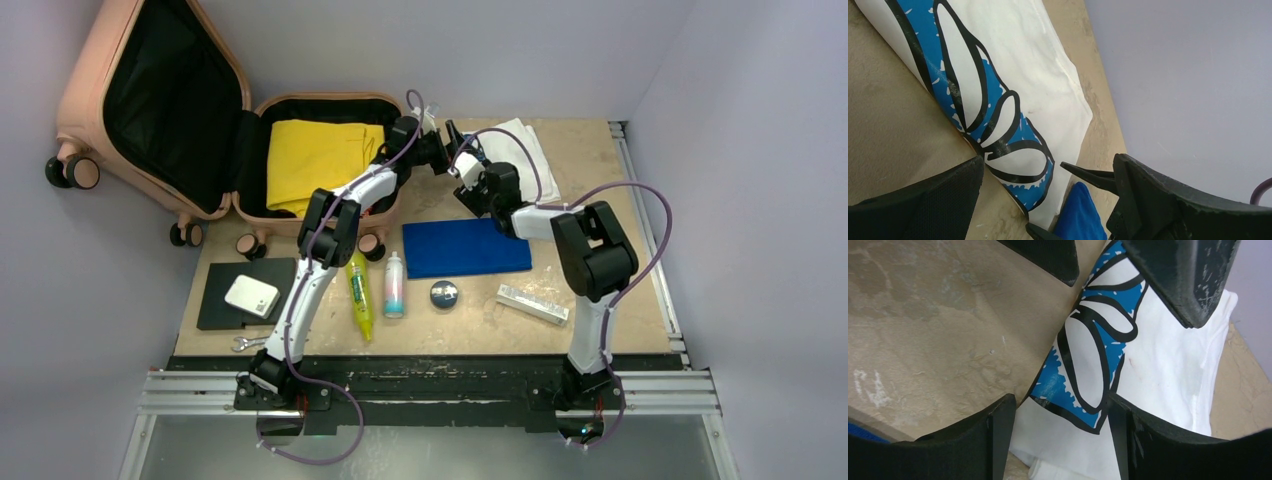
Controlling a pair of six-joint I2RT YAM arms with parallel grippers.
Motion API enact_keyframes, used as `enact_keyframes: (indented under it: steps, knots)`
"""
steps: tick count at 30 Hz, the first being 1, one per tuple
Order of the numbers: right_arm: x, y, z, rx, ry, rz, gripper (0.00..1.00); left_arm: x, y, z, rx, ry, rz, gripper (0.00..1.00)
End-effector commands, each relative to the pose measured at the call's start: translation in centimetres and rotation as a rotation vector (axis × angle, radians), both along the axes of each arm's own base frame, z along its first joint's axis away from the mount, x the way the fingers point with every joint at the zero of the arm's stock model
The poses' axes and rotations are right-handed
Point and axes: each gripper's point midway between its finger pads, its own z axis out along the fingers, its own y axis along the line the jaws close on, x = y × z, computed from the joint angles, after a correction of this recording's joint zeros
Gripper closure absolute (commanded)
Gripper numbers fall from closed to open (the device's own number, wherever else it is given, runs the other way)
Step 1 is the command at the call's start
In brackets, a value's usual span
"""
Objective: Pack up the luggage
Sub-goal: Pick up the clothes at the center of the board.
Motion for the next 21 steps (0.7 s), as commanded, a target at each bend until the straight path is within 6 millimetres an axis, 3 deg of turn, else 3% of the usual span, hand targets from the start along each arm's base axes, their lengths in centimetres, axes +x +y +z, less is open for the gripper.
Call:
enact_keyframes:
  steps: [1,6,13,19,21]
  knots:
    - [1.1,-0.7,0.1,-0.023,-0.024,-0.082,0.3,-1.1,-0.7,-4.9,0.057,0.07,-0.02,0.01]
    - [0.9,-1.1,-1.0,-0.057,0.009,-0.09,0.36,-1.1,-0.7,-4.7,0.055,0.067,-0.021,0.01]
    - [0.7,-0.8,0.1,-0.03,-0.006,-0.078,0.87,-1.6,-0.8,-5.6,0.065,0.088,-0.027,0.01]
    - [0.8,-0.8,3.1,0.002,-0.072,-0.075,1.0,-2.4,-1.1,-6.6,0.072,0.117,-0.035,0.01]
    - [0.8,-0.7,3.9,0.014,-0.087,-0.076,1.0,-2.6,-1.2,-6.8,0.077,0.12,-0.038,0.01]
